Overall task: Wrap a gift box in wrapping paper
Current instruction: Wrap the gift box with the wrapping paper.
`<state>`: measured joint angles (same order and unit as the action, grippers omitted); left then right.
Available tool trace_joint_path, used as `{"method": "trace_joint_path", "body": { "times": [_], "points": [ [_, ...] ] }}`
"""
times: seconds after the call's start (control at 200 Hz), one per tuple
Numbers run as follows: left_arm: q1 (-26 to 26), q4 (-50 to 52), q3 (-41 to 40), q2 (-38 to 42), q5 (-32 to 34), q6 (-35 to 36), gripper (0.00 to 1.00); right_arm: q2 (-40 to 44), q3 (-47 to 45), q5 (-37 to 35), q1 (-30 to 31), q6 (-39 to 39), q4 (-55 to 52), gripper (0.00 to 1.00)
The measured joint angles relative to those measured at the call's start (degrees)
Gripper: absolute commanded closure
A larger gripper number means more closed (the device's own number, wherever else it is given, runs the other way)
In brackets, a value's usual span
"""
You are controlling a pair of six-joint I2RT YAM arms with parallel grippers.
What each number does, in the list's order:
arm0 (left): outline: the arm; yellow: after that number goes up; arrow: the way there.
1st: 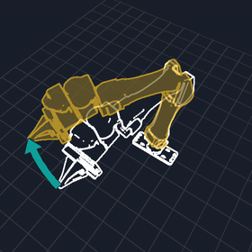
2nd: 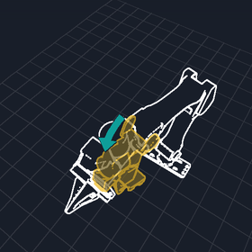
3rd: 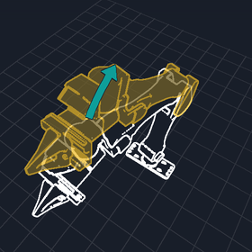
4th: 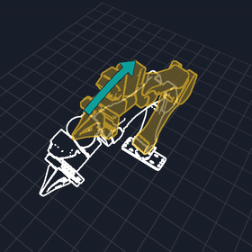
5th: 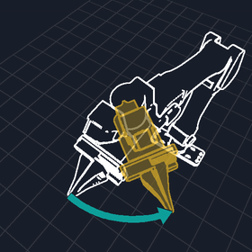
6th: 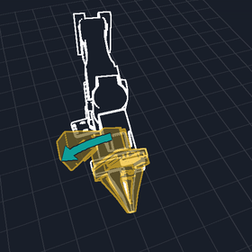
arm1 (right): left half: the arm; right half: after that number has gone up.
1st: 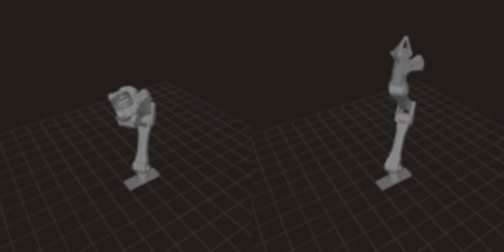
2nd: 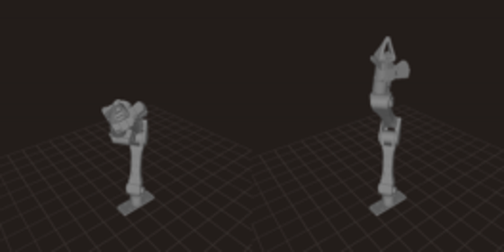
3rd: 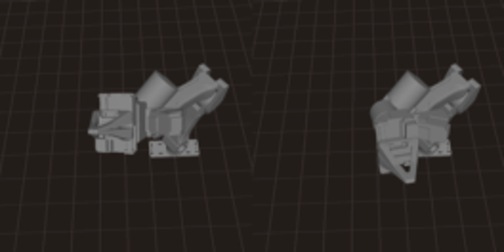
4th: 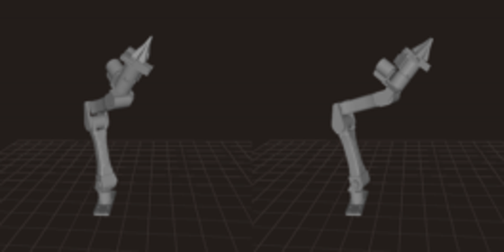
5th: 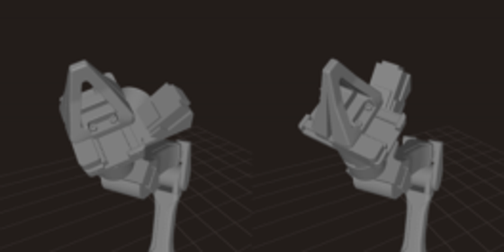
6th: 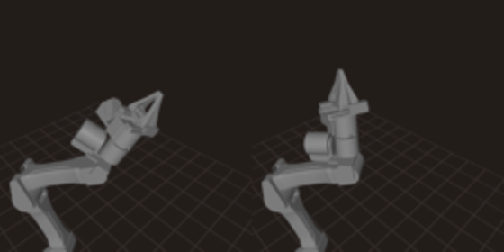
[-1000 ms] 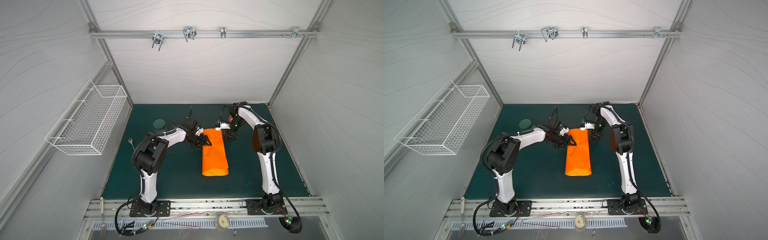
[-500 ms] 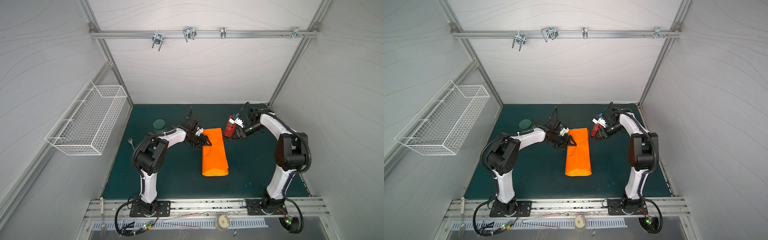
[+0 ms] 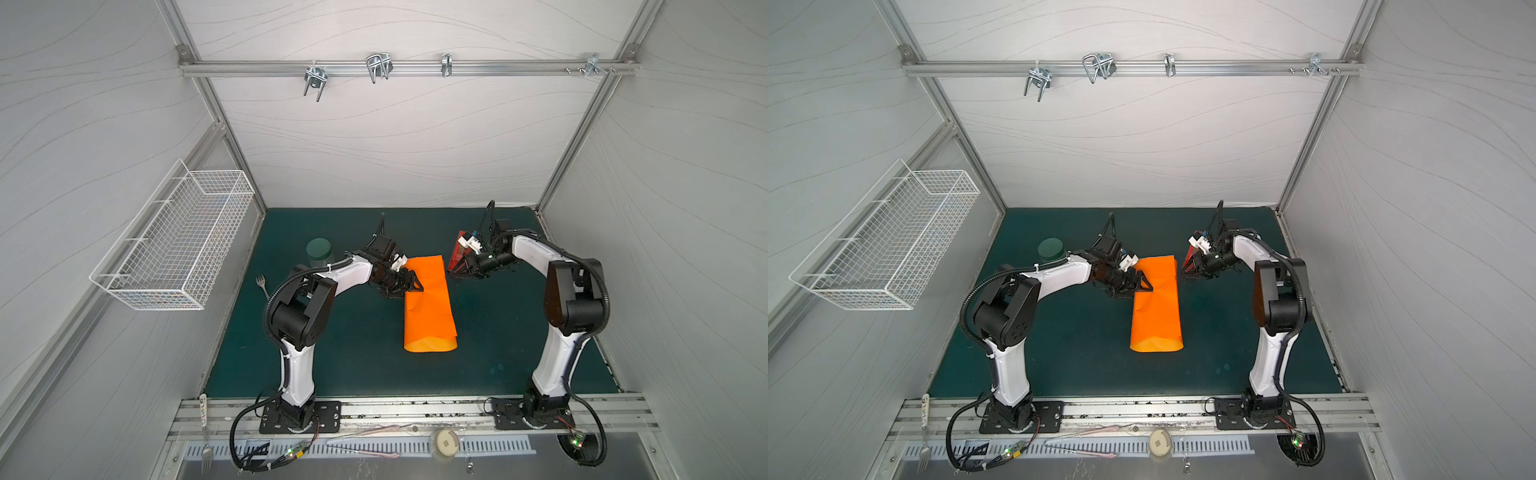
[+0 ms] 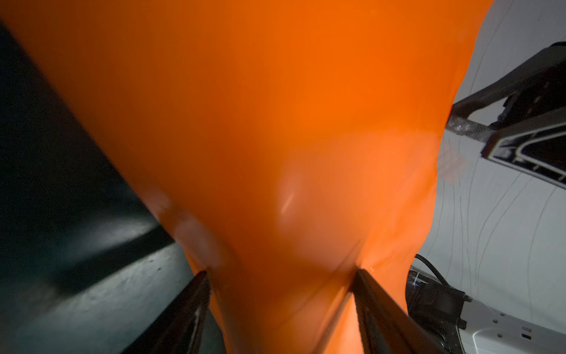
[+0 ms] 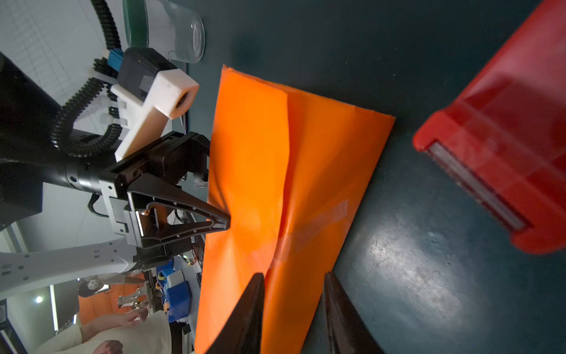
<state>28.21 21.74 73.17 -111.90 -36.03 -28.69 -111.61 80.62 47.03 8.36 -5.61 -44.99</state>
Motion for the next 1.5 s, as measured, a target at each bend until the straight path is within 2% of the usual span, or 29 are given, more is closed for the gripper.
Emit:
{"method": "trace_joint_path", "body": {
  "times": [0.33, 1.056, 1.501],
  "points": [
    [0.0, 0.0, 0.0, 0.0, 0.0, 0.0, 0.27, -0.11, 0.0, 0.9, 0.85, 0.5, 0.96, 0.65],
    [0.02, 0.0, 0.0, 0.07, 0.04, -0.02, 0.27, -0.96, 0.0, 1.7, 2.1, 0.87, 1.03, 0.73],
    [0.07, 0.02, 0.0, 0.11, 0.17, -0.02, 0.27, -1.64, 0.0, 1.73, 2.8, 0.87, 1.07, 0.75]
  ]
}}
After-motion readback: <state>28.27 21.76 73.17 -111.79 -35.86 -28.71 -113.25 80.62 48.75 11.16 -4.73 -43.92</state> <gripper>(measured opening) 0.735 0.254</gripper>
